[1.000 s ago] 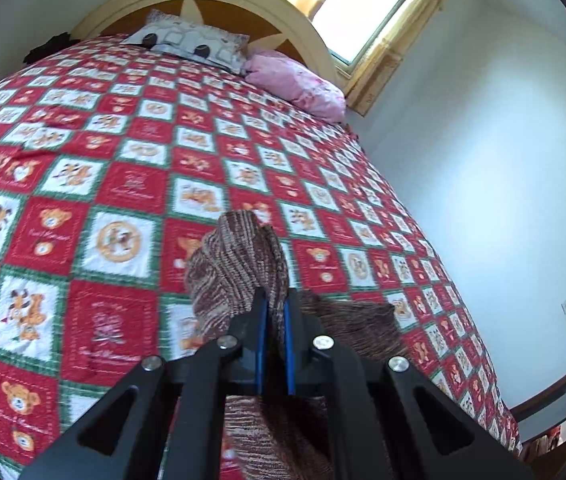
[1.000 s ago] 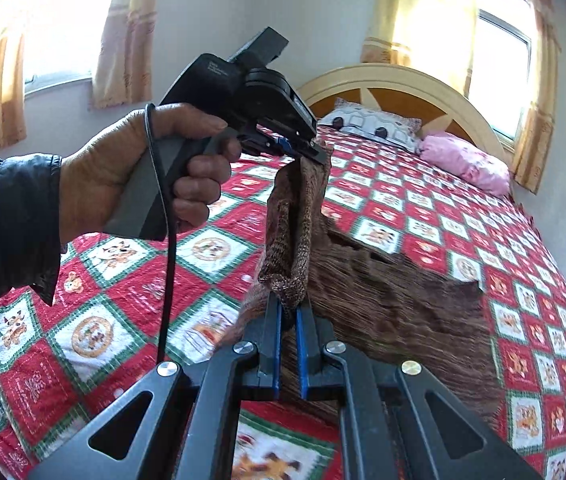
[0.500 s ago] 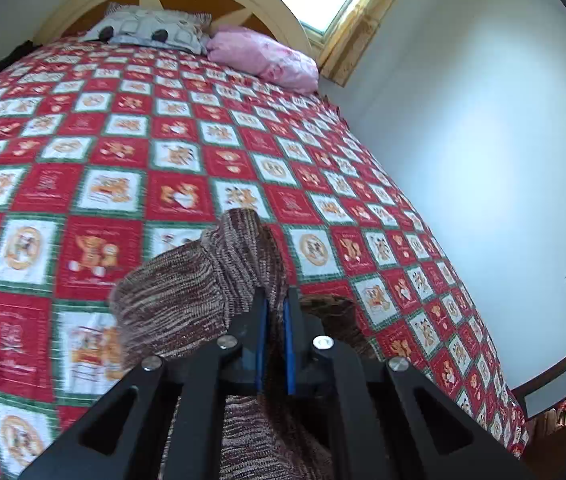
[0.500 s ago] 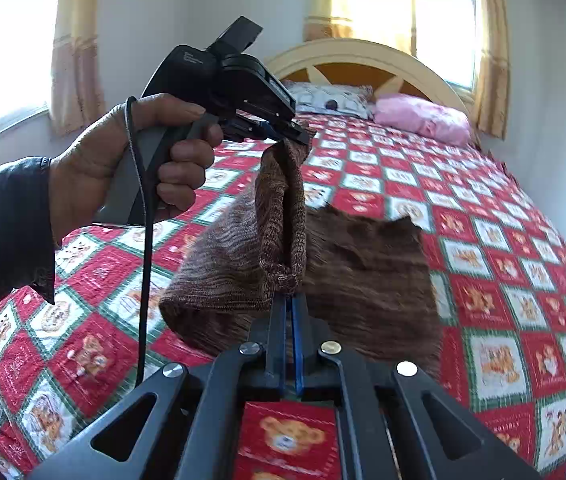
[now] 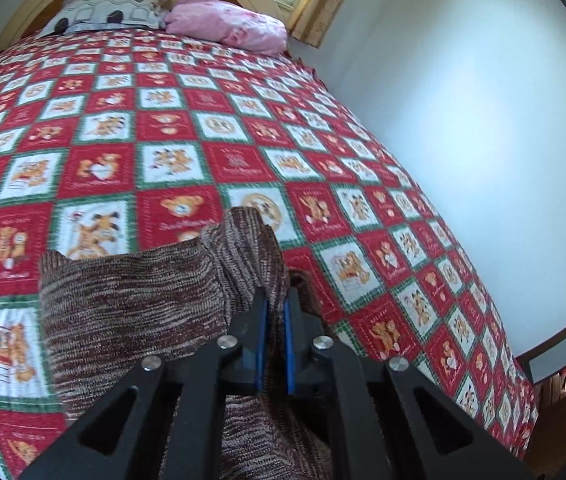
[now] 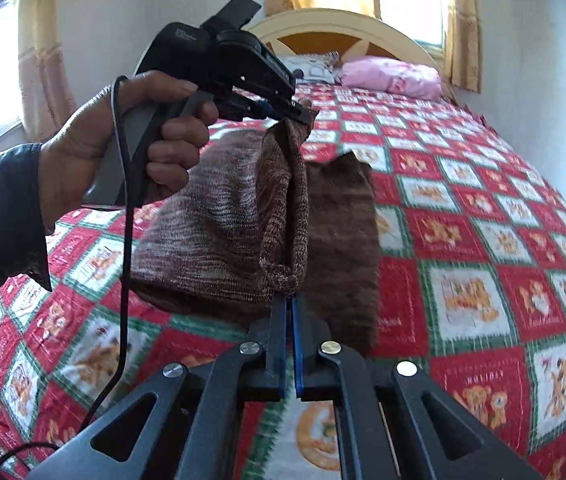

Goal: Fold small clothes

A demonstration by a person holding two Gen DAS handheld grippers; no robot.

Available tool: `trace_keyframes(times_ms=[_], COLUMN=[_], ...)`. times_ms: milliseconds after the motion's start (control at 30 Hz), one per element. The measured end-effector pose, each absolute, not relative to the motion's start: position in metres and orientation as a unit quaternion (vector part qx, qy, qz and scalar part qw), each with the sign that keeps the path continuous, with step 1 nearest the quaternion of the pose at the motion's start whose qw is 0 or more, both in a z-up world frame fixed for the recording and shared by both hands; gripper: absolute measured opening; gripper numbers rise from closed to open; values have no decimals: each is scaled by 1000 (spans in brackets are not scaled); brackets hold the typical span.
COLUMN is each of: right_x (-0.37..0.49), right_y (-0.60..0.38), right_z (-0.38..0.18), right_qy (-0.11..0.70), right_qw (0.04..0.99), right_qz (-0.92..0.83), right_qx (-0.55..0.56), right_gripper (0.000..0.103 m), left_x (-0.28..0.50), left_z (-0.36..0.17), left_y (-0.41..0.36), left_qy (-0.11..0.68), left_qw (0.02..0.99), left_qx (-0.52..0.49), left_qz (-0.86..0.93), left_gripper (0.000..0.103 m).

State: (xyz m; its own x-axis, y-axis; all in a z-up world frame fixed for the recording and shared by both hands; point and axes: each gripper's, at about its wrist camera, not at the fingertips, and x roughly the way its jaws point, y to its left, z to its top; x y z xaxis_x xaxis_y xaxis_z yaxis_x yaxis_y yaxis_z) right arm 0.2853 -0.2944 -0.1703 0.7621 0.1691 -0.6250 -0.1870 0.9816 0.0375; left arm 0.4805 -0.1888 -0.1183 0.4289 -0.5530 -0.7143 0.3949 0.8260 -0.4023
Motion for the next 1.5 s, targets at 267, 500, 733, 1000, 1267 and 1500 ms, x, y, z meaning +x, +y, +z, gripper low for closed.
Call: trace_keyframes(times_ms=[267, 500, 733, 1000, 1267, 1500], right_x=[281, 283, 278, 306, 369, 349], right_y=[-315, -332, -357, -347, -328, -338], right_z=[-181, -192, -190, -153, -170, -179], right_qy=[348, 365, 356, 316, 397, 413], right_qw=[934, 928, 931, 940, 910, 910], right_qz=[85, 73, 53, 101, 84, 19], right_qx=[14, 33, 64, 82, 83, 35], right_gripper=[1, 0, 0, 78, 15, 0], left_x=[477, 480, 443, 374, 361, 347], left_z=[-131, -146, -131, -139, -173, -188], left_y=[-219, -234, -224, -140, -101, -114], left_qy=[466, 474, 449, 391, 416, 419], left_qw=[832, 834, 851, 897, 893, 888], left_qx=[-74, -57, 16, 77, -6, 18], left_qz=[-290, -277, -270, -190, -169, -191], left_gripper=[8, 9, 55, 76, 82, 95])
